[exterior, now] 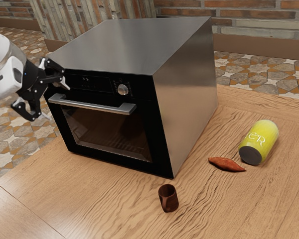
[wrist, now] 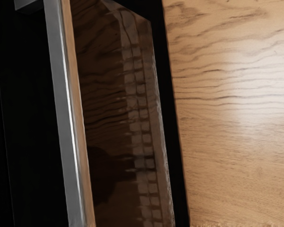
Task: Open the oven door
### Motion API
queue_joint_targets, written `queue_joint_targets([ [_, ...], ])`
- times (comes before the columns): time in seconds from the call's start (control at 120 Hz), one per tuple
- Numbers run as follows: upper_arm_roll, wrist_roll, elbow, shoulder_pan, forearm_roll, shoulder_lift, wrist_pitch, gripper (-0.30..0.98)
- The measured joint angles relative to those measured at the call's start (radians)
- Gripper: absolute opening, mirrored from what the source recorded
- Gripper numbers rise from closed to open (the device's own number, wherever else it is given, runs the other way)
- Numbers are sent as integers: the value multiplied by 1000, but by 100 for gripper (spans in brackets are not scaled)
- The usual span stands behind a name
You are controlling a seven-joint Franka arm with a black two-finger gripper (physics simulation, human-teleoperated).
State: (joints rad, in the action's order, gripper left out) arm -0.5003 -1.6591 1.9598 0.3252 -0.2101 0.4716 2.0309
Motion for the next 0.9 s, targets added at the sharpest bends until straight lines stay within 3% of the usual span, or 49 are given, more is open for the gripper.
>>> queue_joint_targets([
  [0.9,-31,-133,62,0,0,-74,159,69],
])
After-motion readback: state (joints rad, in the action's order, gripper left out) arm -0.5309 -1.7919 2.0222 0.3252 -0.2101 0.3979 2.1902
